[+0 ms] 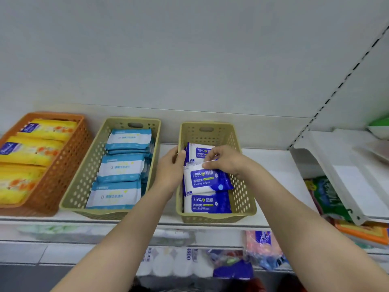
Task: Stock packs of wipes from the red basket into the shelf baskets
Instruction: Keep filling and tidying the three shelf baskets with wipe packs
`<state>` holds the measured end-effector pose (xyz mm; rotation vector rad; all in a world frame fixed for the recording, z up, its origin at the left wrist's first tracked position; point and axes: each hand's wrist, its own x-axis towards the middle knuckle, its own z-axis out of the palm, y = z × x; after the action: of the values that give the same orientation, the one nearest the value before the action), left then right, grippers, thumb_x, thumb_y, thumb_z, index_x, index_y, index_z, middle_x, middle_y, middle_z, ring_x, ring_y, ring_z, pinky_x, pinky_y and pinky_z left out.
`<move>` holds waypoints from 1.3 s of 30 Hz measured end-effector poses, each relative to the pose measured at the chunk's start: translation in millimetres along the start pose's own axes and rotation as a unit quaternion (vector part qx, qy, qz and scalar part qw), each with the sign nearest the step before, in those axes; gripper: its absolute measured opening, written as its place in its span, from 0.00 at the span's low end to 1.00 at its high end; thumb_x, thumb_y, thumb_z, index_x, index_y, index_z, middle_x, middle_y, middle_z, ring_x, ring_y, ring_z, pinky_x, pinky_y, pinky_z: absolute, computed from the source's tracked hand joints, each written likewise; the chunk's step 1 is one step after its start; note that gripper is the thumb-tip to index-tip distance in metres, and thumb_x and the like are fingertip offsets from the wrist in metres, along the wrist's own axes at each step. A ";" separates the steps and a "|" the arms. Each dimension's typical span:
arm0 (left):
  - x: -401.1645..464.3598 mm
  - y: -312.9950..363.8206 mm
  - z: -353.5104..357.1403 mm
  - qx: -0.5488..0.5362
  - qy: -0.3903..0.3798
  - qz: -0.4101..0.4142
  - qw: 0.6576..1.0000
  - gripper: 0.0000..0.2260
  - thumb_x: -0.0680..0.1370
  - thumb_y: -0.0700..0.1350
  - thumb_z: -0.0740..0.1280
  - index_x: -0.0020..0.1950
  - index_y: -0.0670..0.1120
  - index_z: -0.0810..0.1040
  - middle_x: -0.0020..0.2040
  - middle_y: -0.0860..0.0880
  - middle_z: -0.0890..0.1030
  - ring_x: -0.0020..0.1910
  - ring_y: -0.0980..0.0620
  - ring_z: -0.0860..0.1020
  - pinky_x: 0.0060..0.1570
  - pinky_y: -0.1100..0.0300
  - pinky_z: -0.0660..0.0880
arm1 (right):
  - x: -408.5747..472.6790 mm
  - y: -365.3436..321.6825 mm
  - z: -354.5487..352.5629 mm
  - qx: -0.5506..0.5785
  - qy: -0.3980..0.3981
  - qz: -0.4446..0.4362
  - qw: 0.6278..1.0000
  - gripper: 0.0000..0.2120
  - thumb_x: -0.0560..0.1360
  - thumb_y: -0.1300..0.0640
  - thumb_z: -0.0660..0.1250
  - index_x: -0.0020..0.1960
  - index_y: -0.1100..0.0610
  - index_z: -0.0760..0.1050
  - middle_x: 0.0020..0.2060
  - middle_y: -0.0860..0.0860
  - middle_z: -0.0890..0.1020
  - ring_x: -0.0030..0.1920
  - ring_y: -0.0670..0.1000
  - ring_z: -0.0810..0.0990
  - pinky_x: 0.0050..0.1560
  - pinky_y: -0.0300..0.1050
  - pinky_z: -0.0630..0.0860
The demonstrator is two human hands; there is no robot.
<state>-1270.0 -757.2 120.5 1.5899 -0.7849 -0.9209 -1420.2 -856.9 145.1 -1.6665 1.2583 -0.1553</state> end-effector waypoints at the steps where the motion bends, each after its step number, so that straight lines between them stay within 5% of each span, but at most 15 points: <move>1: -0.3 -0.1 0.3 0.004 0.003 0.002 1.000 0.07 0.84 0.47 0.60 0.54 0.55 0.78 0.46 0.56 0.84 0.40 0.62 0.83 0.39 0.63 0.78 | 3.9 3.6 5.1 0.016 0.024 -0.003 1.000 0.06 0.73 0.57 0.76 0.45 0.54 0.78 0.48 0.53 0.84 0.43 0.49 0.83 0.41 0.43 0.81; 7: -1.6 -1.5 -0.8 0.016 -0.007 -0.004 1.000 0.09 0.84 0.50 0.60 0.61 0.55 0.77 0.48 0.55 0.84 0.42 0.63 0.83 0.40 0.60 0.80 | 39.5 -0.7 1.6 0.021 0.152 -0.036 0.987 0.08 0.76 0.53 0.73 0.50 0.55 0.78 0.46 0.50 0.83 0.44 0.49 0.83 0.39 0.41 0.77; 10: -2.1 -0.9 -1.4 0.023 -0.013 0.001 1.000 0.10 0.84 0.50 0.59 0.63 0.54 0.76 0.49 0.56 0.83 0.43 0.65 0.82 0.36 0.67 0.78 | 53.1 -2.9 5.6 -0.112 0.188 -0.085 0.972 0.14 0.75 0.53 0.73 0.59 0.55 0.77 0.56 0.53 0.80 0.56 0.53 0.77 0.55 0.45 0.74; 13: -1.1 -2.4 -1.5 0.033 -0.012 -0.003 0.999 0.12 0.84 0.52 0.59 0.65 0.54 0.76 0.51 0.56 0.83 0.44 0.62 0.83 0.41 0.63 0.80 | 52.0 1.1 17.8 -0.191 0.228 -0.136 0.945 0.20 0.75 0.52 0.72 0.66 0.53 0.75 0.63 0.53 0.76 0.67 0.55 0.68 0.64 0.46 0.65; 22: 2.4 -4.5 -0.6 0.048 -0.005 -0.006 0.999 0.14 0.84 0.52 0.59 0.67 0.54 0.75 0.51 0.55 0.83 0.45 0.59 0.83 0.45 0.58 0.82 | 59.2 21.3 35.6 -0.253 0.095 -0.057 0.961 0.27 0.80 0.39 0.59 0.77 0.44 0.63 0.75 0.53 0.66 0.76 0.58 0.59 0.75 0.57 0.60; 27: 1.6 -3.6 -0.3 0.045 -0.005 0.002 0.999 0.14 0.84 0.52 0.59 0.68 0.54 0.75 0.53 0.54 0.83 0.45 0.60 0.83 0.43 0.61 0.82 | 47.1 20.1 44.4 -0.318 0.043 -0.031 0.947 0.29 0.83 0.39 0.39 0.81 0.47 0.42 0.81 0.48 0.42 0.79 0.50 0.36 0.77 0.59 0.36; 39: 0.7 -0.8 0.1 0.052 -0.008 -0.005 0.999 0.14 0.84 0.51 0.59 0.69 0.52 0.74 0.56 0.52 0.82 0.48 0.60 0.82 0.43 0.63 0.80 | 49.4 27.5 45.7 -0.356 0.045 -0.034 0.933 0.31 0.82 0.37 0.40 0.81 0.48 0.38 0.80 0.51 0.39 0.80 0.52 0.37 0.78 0.55 0.40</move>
<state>-1269.7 -757.7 119.6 1.6809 -0.8482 -0.9135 -1388.1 -865.9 80.5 -2.3419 1.4207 0.2177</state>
